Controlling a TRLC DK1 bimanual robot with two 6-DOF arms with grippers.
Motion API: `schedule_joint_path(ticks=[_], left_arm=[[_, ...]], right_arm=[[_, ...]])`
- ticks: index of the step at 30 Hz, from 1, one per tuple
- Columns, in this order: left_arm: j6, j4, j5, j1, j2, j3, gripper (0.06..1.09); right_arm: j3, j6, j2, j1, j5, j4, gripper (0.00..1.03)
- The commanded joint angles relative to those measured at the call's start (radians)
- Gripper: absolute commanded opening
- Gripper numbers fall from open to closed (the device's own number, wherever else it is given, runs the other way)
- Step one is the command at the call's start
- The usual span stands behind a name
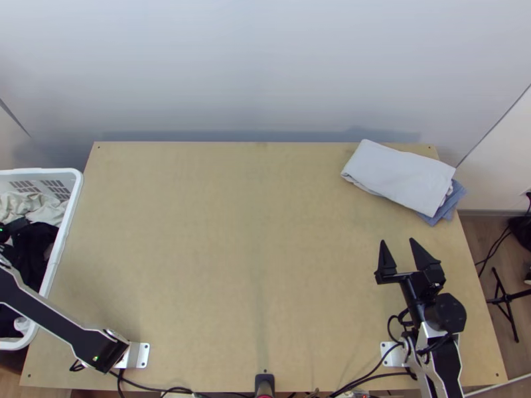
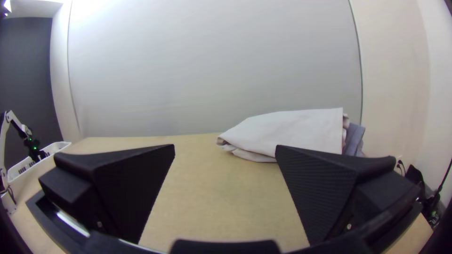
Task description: Fold the t-shirt
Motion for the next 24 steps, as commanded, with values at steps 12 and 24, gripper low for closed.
schedule_joint_path(ticks=[12,24], left_arm=[[-0.138,0.098,0.129,0.000,-0.093,0.117,0.09],[-0.313,-0.045,0.245,-0.028,-0.446,0.269,0.09]], right_arm=[[0.000,0.000,0.000,0.000,0.001,0.000,0.99],[0.000,0.000,0.000,0.000,0.001,0.000,0.99]])
